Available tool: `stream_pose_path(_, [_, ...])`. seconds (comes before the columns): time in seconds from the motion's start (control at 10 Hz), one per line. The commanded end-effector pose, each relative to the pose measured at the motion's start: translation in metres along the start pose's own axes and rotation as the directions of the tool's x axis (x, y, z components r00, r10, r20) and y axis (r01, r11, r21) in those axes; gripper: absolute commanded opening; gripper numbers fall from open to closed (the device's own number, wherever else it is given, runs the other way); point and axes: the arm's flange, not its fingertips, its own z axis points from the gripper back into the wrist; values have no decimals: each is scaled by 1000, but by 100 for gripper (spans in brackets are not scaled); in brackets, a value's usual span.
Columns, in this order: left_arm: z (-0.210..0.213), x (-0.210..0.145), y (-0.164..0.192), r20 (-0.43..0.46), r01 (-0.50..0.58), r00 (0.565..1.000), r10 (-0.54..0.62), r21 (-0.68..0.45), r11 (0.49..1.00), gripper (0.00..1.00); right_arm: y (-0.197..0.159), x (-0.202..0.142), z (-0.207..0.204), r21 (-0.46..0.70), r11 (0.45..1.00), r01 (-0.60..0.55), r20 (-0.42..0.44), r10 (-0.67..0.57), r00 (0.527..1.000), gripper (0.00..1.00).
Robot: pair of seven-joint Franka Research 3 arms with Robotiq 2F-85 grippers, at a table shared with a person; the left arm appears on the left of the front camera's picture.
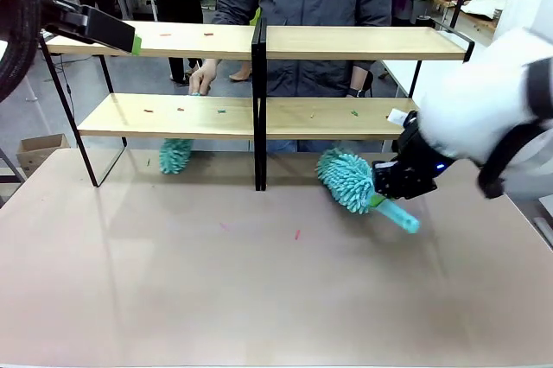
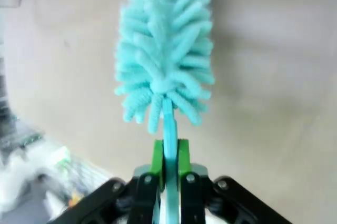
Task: Clean the shelves.
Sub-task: Clean a randomly selected level of the Shelf with the Duster.
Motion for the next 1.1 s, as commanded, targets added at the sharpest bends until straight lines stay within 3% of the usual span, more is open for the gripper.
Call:
stream_pose_path(0.0, [2, 0, 1, -1, 0, 1000, 0, 11, 1000, 100, -69, -116, 81, 44, 995, -92, -221, 100, 970, 12])
stream_pose_path(0.1, [2, 0, 1, -1, 0, 1000, 0, 11, 1000, 100, -90, -145, 114, 113, 983, -145, -295, 173, 940, 12])
stream_pose_path(0.2, [2, 0, 1, -1, 0, 1000, 0, 11, 1000, 100, -108, -169, 145, 209, 960, -188, -310, 247, 918, 12])
stream_pose_path(0.3, [2, 0, 1, -1, 0, 1000, 0, 11, 1000, 100, -119, -188, 172, 299, 909, -290, -194, 355, 915, 12])
stream_pose_path(0.4, [2, 0, 1, -1, 0, 1000, 0, 11, 1000, 100, -126, -201, 193, 337, 851, -404, -21, 435, 900, 12])
stream_pose_path(0.5, [2, 0, 1, -1, 0, 1000, 0, 11, 1000, 100, -133, -212, 212, 347, 769, -537, 190, 503, 843, 12])
stream_pose_path(0.7, [2, 0, 1, -1, 0, 1000, 0, 11, 1000, 100, -145, -229, 240, 313, 607, -731, 487, 558, 672, 12])
stream_pose_path(0.8, [2, 0, 1, -1, 0, 1000, 0, 11, 1000, 100, -158, -233, 254, 289, 557, -779, 657, 476, 585, 12])
stream_pose_path(1.0, [2, 0, 1, -1, 0, 1000, 0, 11, 1000, 100, -191, -229, 266, 270, 608, -747, 857, 203, 474, 12])
